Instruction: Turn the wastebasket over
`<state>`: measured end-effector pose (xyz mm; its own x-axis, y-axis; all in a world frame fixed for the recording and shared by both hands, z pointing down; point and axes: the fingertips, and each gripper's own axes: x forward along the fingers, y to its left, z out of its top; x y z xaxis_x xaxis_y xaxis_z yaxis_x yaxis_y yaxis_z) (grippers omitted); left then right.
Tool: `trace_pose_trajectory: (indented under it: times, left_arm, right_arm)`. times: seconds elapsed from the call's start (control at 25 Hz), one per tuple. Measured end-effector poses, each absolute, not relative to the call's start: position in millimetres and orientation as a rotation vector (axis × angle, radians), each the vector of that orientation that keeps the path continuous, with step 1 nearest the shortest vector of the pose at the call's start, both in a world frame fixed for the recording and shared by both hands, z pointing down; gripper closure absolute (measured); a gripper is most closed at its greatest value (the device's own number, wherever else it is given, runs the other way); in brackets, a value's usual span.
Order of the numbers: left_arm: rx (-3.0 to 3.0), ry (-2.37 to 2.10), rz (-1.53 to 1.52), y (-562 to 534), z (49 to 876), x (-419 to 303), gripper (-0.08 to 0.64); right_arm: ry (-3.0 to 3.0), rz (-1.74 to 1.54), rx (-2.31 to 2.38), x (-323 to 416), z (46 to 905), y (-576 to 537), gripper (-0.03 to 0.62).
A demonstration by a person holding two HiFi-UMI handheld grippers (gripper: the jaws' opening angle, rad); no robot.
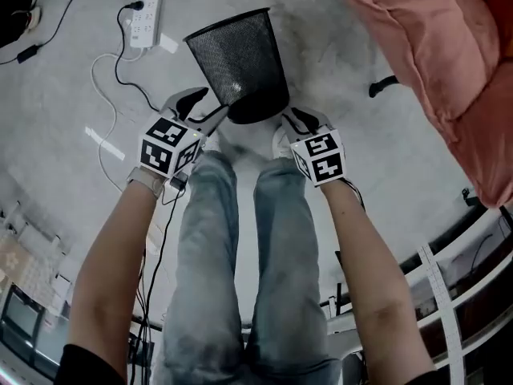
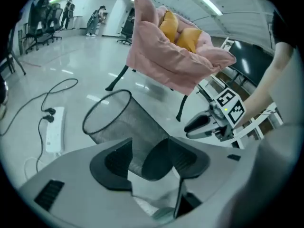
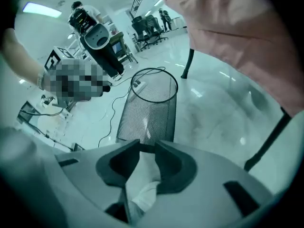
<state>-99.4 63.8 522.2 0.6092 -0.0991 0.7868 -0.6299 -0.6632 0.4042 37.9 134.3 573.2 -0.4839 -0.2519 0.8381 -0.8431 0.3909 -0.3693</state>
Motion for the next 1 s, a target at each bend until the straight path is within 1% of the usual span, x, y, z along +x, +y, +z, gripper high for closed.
trace_pose_trajectory:
  times: [0.12,0.28,0.44,0.72,0.92,1.0]
  left_arm:
    - [2.213,-0.534,1.099,15.9,509.7,-105.9,0.296]
    - [2.263,-0.491,1.192,-41.1,507.1,-98.6,0.284]
    - [2.272,-0.428,1.259,-78.1,522.7,-85.7,0.273]
    - [2.229,-0.244,1.347,-87.0,570.5,-58.7,0.261]
    - [2.180,-0.231,1.226,-83.4,582.2,-39.1,0.259]
    - [2.186,-0.227,1.224,-83.8,580.8,-34.8,0.262]
  right_arm:
    - [-1.942,1.139,1.025,26.0,553.6,135.2,0.489]
    - [-1.937,1.198,1.117,16.1,535.1,137.6,0.489]
    - [-1.919,1.270,1.223,5.4,534.0,141.3,0.489]
    - [-1.860,1.374,1.383,-15.7,551.9,159.7,0.489]
    - [-1.842,1.390,1.398,-19.4,561.2,173.2,0.489]
    - [-1.841,1.387,1.393,-16.6,559.9,176.9,0.489]
